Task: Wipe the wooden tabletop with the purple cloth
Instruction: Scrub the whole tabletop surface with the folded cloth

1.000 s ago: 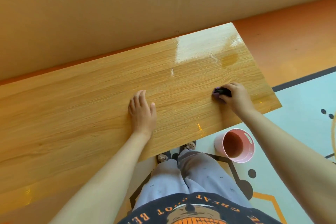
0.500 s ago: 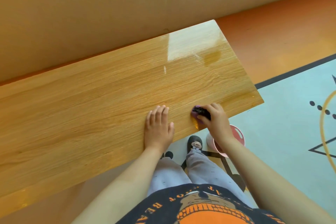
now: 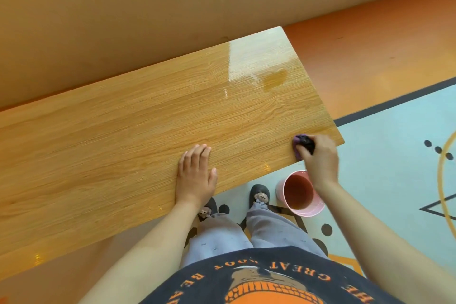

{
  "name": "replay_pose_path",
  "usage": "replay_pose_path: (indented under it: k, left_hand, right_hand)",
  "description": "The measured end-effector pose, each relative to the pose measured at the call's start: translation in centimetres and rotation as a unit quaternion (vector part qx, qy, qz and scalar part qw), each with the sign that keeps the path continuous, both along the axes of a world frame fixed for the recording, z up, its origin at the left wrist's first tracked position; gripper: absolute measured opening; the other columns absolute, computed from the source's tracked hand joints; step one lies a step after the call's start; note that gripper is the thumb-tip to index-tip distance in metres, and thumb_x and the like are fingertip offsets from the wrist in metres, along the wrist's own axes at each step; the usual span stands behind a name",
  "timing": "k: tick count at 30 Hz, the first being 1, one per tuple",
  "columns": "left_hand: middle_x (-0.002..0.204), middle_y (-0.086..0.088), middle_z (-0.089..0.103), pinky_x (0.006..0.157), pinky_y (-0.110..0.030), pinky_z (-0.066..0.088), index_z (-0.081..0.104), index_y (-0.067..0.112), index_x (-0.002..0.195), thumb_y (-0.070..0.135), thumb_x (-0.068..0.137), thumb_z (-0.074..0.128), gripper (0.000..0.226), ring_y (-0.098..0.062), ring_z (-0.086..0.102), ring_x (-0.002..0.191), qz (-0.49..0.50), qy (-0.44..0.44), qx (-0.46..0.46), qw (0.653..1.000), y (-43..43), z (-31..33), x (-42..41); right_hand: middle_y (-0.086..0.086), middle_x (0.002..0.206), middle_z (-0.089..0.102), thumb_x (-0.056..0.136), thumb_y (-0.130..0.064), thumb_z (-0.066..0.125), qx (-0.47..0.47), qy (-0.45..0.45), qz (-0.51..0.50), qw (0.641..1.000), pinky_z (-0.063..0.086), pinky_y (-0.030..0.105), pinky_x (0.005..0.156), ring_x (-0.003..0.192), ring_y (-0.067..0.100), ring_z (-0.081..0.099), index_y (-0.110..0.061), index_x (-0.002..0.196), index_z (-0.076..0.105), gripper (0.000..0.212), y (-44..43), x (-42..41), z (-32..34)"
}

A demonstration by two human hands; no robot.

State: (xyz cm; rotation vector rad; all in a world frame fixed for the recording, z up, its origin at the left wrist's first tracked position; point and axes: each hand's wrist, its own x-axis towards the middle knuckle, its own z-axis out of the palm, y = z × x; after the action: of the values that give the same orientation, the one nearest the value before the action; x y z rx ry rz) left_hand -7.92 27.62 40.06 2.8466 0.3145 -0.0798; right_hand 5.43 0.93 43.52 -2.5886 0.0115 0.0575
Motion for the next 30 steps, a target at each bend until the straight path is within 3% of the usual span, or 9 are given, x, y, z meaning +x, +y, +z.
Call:
replay_pose_path:
  k: [4,7,11,14,21,25,30]
  left_hand:
    - [0.138,-0.008,0.045,0.113,-0.04,0.015,0.041,0.01,0.136,0.037,0.087,0.038,0.055,-0.024,0.032,0.132,0.002,-0.002,0.005,1.0,-0.1,0.1,0.1]
    - [0.138,-0.008,0.044,0.113,-0.04,0.015,0.041,0.01,0.136,0.036,0.087,0.038,0.055,-0.024,0.031,0.132,0.002,-0.003,0.011,1.0,-0.2,0.1,-0.1]
    - [0.138,-0.008,0.045,0.113,-0.039,0.015,0.041,0.01,0.136,0.036,0.087,0.038,0.055,-0.024,0.031,0.132,0.002,0.001,0.014,1.0,-0.1,0.0,0.1]
    - [0.138,-0.008,0.044,0.113,-0.04,0.015,0.042,0.01,0.136,0.037,0.087,0.038,0.055,-0.024,0.032,0.132,0.005,0.004,0.013,1.0,-0.2,0.1,0.0]
    - [0.138,-0.007,0.044,0.114,-0.04,0.016,0.041,0.011,0.136,0.037,0.087,0.038,0.055,-0.024,0.033,0.133,0.01,0.011,0.004,1.0,-0.3,0.1,0.1]
    - [0.137,-0.007,0.044,0.113,-0.04,0.016,0.043,0.01,0.134,0.036,0.086,0.039,0.055,-0.024,0.033,0.131,0.011,0.007,0.005,1.0,-0.3,0.3,0.2]
    - [0.137,-0.007,0.044,0.113,-0.041,0.018,0.042,0.011,0.134,0.035,0.086,0.04,0.054,-0.024,0.034,0.131,0.011,0.007,0.002,1.0,-0.2,0.2,0.2]
  right_hand:
    - [0.008,0.088,0.06,0.077,-0.023,0.074,0.052,0.021,0.152,0.987,0.033,0.024,0.073,0.089,0.023,0.052,-0.009,0.092,0.064,0.024,6.3,-2.9,-0.4]
    - [0.007,0.087,0.058,0.078,-0.023,0.074,0.062,0.021,0.191,0.979,0.033,0.023,0.07,0.088,0.021,0.049,-0.007,0.09,0.063,0.023,7.5,-2.8,-0.4]
    - [0.015,0.089,0.059,0.076,-0.018,0.074,0.062,-0.001,0.051,0.997,0.03,0.024,0.073,0.09,0.03,0.051,-0.004,0.09,0.063,0.022,2.1,1.7,-0.9]
    - [0.019,0.094,0.06,0.078,-0.023,0.071,0.012,-0.003,-0.046,0.999,0.036,0.035,0.081,0.095,0.035,0.051,-0.004,0.095,0.063,0.026,-3.9,5.1,-1.1]
    - [0.018,0.096,0.058,0.082,-0.021,0.069,-0.003,-0.013,-0.087,0.996,0.036,0.036,0.079,0.096,0.036,0.05,-0.004,0.094,0.058,0.023,-5.2,4.8,-0.6]
    - [0.012,0.088,0.057,0.079,-0.019,0.073,0.032,0.003,0.062,0.998,0.029,0.024,0.071,0.085,0.026,0.049,-0.006,0.092,0.059,0.022,0.3,0.9,-0.9]
    - [-0.003,0.083,0.05,0.077,-0.016,0.074,0.063,0.031,0.237,0.969,0.027,0.019,0.071,0.082,0.016,0.044,-0.01,0.088,0.058,0.02,2.9,-0.5,-0.4]
